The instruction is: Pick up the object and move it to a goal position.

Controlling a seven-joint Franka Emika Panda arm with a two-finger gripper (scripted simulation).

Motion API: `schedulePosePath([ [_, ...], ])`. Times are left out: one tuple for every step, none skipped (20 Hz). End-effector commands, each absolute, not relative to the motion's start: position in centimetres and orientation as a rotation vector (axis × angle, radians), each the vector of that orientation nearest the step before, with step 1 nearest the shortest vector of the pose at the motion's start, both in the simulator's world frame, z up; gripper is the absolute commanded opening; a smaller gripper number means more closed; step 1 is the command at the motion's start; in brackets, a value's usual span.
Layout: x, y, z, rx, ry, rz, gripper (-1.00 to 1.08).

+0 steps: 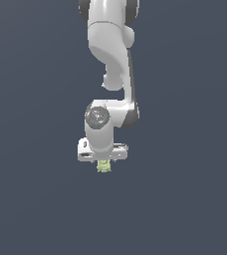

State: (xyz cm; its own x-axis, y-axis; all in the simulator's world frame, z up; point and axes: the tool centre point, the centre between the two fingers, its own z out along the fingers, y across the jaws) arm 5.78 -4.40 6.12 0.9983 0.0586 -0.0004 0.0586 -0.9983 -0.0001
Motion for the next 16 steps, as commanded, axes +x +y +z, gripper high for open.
schedulePosePath([
  [5.76,-4.42,4.94,-3.140,-0.092,0.001,1.00],
  [5.77,-4.43,4.64,-3.140,-0.092,0.001,1.00],
  [5.78,-4.43,4.42,-3.140,-0.092,0.001,1.00],
  [5.81,-4.44,4.28,-3.140,-0.092,0.001,1.00],
  [5.85,-4.44,4.23,-3.140,-0.092,0.001,1.00],
  [5.89,-4.45,4.24,-3.140,-0.092,0.001,1.00],
  [5.91,-4.45,4.26,-3.140,-0.092,0.001,1.00],
  [5.91,-4.45,4.26,-3.140,-0.092,0.001,-1.00],
  [5.91,-4.45,4.26,-3.140,-0.092,0.001,-1.00],
  [5.91,-4.45,4.26,-3.140,-0.092,0.001,-1.00],
  [5.91,-4.45,4.26,-3.140,-0.092,0.001,-1.00],
  [5.91,-4.45,4.26,-3.140,-0.092,0.001,-1.00],
  [5.91,-4.45,4.26,-3.140,-0.092,0.001,-1.00],
  [5.91,-4.45,4.26,-3.140,-0.092,0.001,-1.00],
  [5.91,-4.45,4.26,-3.140,-0.092,0.001,-1.00],
  [5.91,-4.45,4.26,-3.140,-0.092,0.001,-1.00],
])
